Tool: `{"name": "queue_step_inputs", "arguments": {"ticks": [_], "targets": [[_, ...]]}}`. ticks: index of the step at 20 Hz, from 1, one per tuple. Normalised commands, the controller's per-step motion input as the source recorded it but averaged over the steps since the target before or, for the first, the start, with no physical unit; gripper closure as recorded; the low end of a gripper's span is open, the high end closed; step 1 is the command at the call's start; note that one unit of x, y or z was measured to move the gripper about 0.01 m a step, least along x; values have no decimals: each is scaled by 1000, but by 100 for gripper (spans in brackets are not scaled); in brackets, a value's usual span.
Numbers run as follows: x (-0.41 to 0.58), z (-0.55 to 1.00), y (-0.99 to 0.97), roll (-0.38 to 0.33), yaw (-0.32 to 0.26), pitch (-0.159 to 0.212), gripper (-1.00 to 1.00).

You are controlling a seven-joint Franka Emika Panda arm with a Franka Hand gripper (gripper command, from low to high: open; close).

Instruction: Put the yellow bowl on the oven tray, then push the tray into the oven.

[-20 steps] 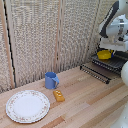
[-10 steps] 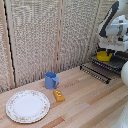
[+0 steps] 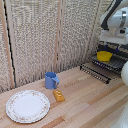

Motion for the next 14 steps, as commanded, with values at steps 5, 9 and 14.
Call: {"name": "queue_step_inputs", "arguments": {"ticks": [5, 9, 14], "targets": [[197, 237, 447, -67, 187, 162, -100], [205, 119, 417, -198, 133, 145, -100], [68, 79, 205, -322, 127, 111, -100]]}}
